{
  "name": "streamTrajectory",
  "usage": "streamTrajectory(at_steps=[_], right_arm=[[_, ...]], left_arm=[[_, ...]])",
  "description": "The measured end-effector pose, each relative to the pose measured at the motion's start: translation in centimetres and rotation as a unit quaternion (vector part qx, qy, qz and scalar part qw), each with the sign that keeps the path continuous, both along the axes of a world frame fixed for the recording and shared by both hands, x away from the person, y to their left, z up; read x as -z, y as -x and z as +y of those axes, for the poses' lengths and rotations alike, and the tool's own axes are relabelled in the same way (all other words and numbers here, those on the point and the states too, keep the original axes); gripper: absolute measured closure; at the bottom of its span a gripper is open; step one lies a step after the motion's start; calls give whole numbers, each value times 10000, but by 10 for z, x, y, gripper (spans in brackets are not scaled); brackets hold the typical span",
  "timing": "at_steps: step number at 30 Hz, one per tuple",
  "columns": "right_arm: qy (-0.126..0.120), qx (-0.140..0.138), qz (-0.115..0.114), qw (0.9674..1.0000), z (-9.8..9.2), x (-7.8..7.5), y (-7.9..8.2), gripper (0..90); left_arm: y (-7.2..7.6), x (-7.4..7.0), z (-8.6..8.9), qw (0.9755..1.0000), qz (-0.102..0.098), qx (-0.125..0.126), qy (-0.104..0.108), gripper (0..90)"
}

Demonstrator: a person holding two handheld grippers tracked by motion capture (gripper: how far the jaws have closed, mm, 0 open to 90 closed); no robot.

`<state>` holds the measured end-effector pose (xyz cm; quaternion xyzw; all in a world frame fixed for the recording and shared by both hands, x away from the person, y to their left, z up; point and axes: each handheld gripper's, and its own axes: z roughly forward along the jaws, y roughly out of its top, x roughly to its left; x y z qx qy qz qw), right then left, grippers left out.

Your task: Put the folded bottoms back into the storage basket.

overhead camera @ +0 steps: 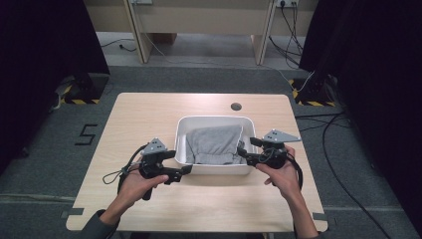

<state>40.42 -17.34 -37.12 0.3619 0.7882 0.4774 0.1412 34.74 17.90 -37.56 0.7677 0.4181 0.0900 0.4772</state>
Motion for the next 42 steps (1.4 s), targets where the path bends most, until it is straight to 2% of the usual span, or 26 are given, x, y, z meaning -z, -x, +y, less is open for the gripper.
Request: streamTrajectory(at_steps=[6,20,25,28,33,36,39,40,42], right_arm=[[-79,42,-12,10000,-2,4,9,320],[56,170,-103,9998,-12,13,28,315],[-64,245,-188,9995,-15,18,38,316],[43,234,-160,9996,-15,23,42,316],[26,301,-57,9995,-19,32,48,316],[6,335,-48,9994,-23,35,51,315],[-1,339,-16,9994,-24,38,54,315],[-5,353,56,9994,-25,41,56,315],[4,347,26,9994,-26,42,56,312]], left_arm=[[4,3,4,10000,5,-11,-45,161],[14,12,16,9999,-51,-130,-11,161],[18,17,19,9998,-67,-177,6,161],[22,21,21,9997,-84,-209,67,161],[27,28,25,9996,-96,-242,124,161],[29,31,25,9997,-88,-227,19,161],[30,34,24,9997,-91,-224,-2,161],[31,35,24,9997,-79,-214,-21,161],[32,38,24,9998,-79,-172,-43,161]])
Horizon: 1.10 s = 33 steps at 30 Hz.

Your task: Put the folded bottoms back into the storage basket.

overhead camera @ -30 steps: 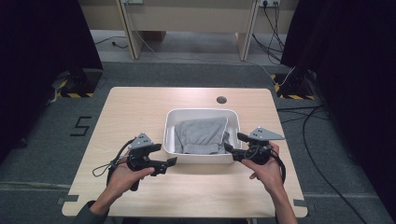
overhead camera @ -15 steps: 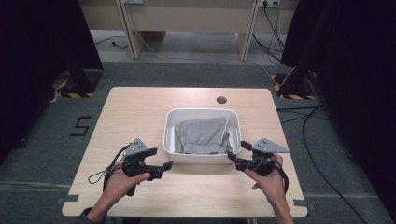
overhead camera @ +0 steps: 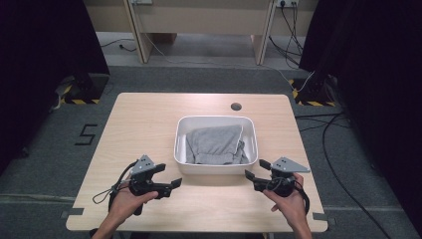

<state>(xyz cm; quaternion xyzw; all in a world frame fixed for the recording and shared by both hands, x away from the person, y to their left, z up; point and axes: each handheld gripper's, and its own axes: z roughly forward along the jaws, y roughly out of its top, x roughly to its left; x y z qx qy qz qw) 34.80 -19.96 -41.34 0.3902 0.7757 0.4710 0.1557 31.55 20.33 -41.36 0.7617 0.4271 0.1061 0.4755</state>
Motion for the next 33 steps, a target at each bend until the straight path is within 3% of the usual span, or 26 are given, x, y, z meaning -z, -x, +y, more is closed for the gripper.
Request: streamTrajectory(at_steps=[11,20,33], right_arm=[[-36,60,46,10000,-8,13,11,242],[26,-76,206,9998,-4,28,20,229],[124,-55,373,9992,-5,40,30,219]], left_arm=[[8,25,7,9998,174,34,-77,161],[22,45,16,9994,303,-24,-144,161],[35,59,18,9988,373,11,-302,161]])
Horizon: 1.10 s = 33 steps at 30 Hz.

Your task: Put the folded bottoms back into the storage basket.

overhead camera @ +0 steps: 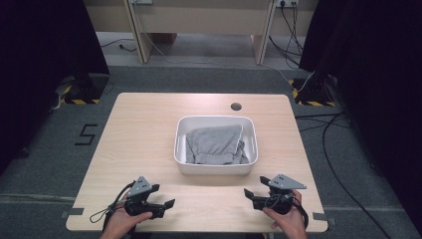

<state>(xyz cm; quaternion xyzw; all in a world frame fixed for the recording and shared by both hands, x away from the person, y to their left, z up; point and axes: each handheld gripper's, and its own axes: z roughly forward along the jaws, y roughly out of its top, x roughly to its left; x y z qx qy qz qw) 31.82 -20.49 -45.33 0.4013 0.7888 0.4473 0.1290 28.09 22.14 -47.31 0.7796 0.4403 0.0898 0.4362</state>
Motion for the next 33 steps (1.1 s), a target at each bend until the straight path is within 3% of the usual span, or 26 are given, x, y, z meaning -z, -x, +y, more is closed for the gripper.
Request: streamTrajectory(at_steps=[11,20,24,33], right_arm=[[90,-3,202,9998,-2,13,11,219],[197,1,229,9995,-4,17,22,218],[278,-42,250,9993,-8,23,28,216],[399,13,317,9987,-12,28,39,215]], left_arm=[[13,8,2,9998,-11,23,-178,161],[19,10,1,9996,-9,1,-293,161],[23,12,1,9990,-55,50,-447,161],[34,18,3,9989,-29,28,-477,161]])
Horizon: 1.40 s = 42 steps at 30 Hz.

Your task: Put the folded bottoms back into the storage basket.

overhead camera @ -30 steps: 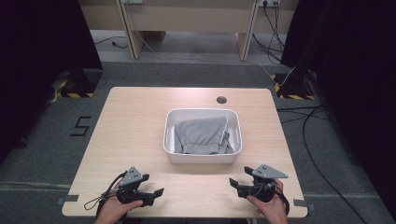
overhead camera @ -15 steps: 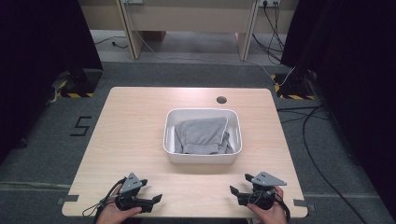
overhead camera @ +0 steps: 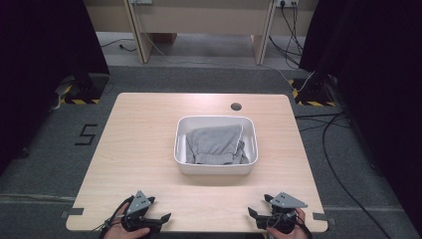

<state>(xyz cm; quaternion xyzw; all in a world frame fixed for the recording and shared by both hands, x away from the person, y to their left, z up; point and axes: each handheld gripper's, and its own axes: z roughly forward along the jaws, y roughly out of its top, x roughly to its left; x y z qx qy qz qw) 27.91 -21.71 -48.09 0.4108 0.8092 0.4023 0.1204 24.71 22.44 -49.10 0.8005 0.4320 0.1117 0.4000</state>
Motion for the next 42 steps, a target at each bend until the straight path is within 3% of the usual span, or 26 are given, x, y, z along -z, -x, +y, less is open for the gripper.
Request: streamTrajectory(at_steps=[5,10,12,17,23,24,26,42], right_arm=[[24,30,1,10000,-2,1,6,212],[253,76,-3,9996,-3,4,11,191],[297,95,-65,9995,-4,6,13,177],[547,-53,-345,9979,-4,10,18,139],[494,-51,-436,9978,-4,12,19,134],[445,0,-357,9984,-3,12,20,134],[495,-51,-436,9978,-4,12,19,134],[456,-25,-377,9982,-3,12,20,134]], left_arm=[[5,3,1,10000,-51,-15,-43,161],[9,5,2,9997,-180,-69,-158,160],[12,6,0,9989,-316,-45,-343,156],[17,8,-2,9988,-363,-52,-335,139],[18,8,-3,9987,-388,-51,-324,127],[18,8,-3,9987,-388,-51,-324,127],[18,8,-3,9987,-388,-50,-325,127],[18,8,-3,9988,-369,-55,-326,127]])
